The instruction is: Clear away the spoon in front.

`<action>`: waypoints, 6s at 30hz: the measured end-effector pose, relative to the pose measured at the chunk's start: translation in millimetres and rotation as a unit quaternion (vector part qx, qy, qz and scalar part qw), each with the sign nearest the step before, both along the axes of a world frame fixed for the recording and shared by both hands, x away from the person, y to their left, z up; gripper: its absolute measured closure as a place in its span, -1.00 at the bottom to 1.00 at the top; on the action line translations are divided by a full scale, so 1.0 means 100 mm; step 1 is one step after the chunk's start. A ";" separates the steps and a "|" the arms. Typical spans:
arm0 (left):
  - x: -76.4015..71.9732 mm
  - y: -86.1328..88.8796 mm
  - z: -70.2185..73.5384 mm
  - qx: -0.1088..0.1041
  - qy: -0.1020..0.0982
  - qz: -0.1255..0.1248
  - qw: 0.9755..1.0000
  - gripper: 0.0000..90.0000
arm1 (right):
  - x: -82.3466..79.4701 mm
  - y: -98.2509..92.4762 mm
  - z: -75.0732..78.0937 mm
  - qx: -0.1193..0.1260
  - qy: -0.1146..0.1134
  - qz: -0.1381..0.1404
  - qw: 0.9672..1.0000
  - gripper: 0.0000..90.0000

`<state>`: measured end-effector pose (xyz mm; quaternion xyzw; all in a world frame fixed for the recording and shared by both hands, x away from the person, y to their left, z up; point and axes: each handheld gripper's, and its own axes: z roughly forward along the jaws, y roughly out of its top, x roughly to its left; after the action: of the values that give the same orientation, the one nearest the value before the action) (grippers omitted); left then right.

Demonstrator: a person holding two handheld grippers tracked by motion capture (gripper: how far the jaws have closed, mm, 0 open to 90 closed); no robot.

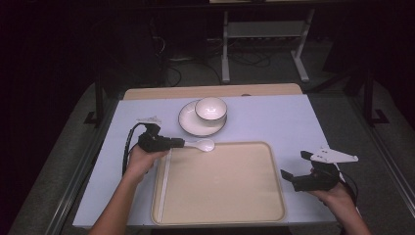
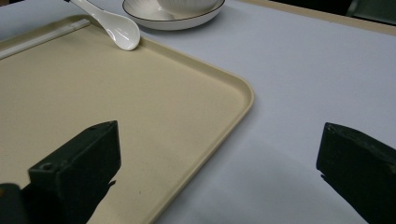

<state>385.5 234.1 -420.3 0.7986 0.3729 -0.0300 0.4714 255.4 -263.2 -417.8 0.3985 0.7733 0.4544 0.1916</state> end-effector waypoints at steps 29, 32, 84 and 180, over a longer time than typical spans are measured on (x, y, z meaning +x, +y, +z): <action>0.08 0.01 -0.23 0.069 -0.004 0.009 0.998 0.36 | 0.00 0.01 0.00 -0.001 0.000 0.002 1.000 -1.00; 0.08 0.02 -0.22 0.065 -0.004 0.008 0.998 0.36 | 0.00 0.01 0.00 -0.002 0.001 0.003 1.000 -1.00; 0.29 -1.10 -0.20 0.109 -0.046 -0.066 0.991 0.99 | 0.00 -0.03 0.01 0.005 -0.001 -0.003 1.000 -1.00; -0.16 -0.24 0.20 0.093 -0.041 -0.025 0.994 -0.10 | 0.00 0.03 0.01 -0.002 0.000 0.001 1.000 -1.00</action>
<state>369.2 209.8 -400.3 0.8489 0.3342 0.0254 0.4087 255.5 -259.9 -416.9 0.3972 0.7746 0.4532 0.1921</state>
